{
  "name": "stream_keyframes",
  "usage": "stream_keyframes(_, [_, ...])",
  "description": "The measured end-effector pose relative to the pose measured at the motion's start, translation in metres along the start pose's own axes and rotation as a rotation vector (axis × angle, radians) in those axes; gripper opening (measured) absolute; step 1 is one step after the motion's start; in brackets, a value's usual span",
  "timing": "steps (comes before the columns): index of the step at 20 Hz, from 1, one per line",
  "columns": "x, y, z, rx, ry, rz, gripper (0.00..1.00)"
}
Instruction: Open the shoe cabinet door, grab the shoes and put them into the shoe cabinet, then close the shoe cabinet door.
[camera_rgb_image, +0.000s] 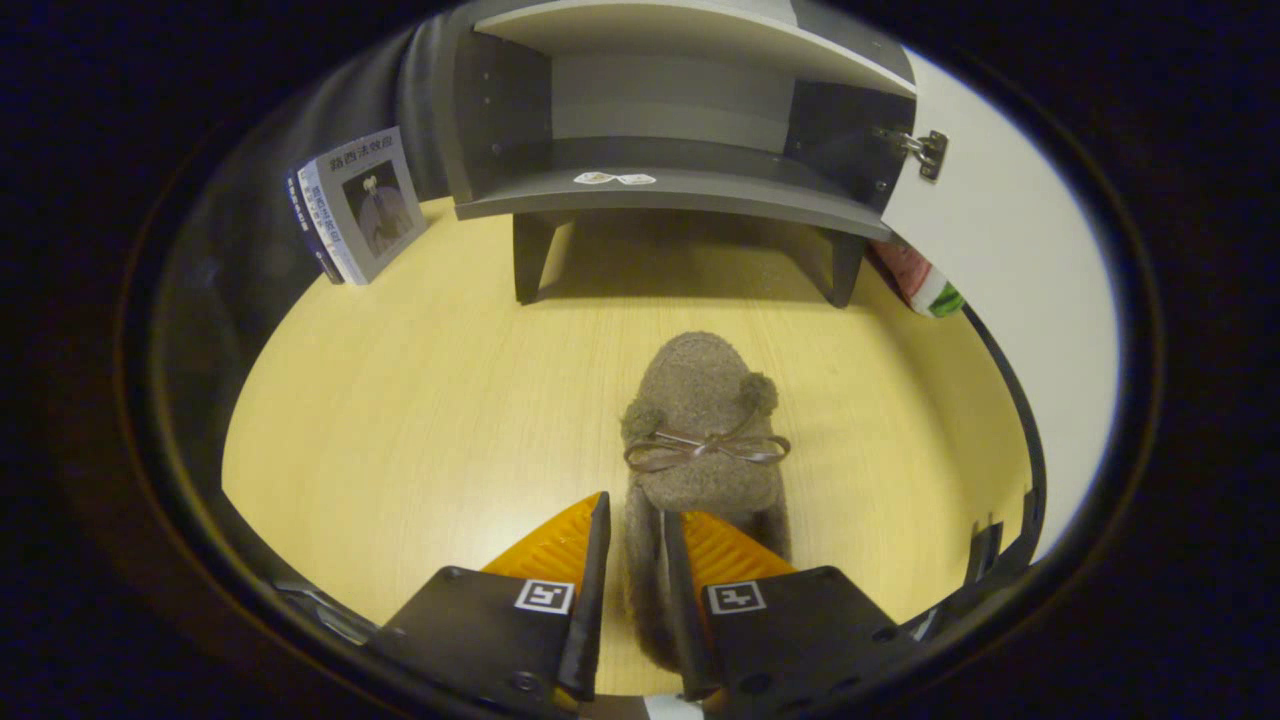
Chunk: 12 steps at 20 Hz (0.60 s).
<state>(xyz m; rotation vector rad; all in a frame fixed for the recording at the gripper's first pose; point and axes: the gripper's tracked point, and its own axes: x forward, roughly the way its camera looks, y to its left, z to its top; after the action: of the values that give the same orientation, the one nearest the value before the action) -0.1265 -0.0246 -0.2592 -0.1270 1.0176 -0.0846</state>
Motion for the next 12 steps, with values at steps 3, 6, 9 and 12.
stream_keyframes(3, [0.008,-0.003,0.003,-0.053,-0.027,-0.008,0.36])
stream_keyframes(6, [0.015,-0.012,0.004,-0.099,-0.055,-0.057,0.19])
stream_keyframes(9, [0.018,-0.015,0.01,-0.124,-0.083,-0.076,0.07])
stream_keyframes(12, [0.012,-0.012,0.01,-0.077,-0.08,-0.049,0.04])
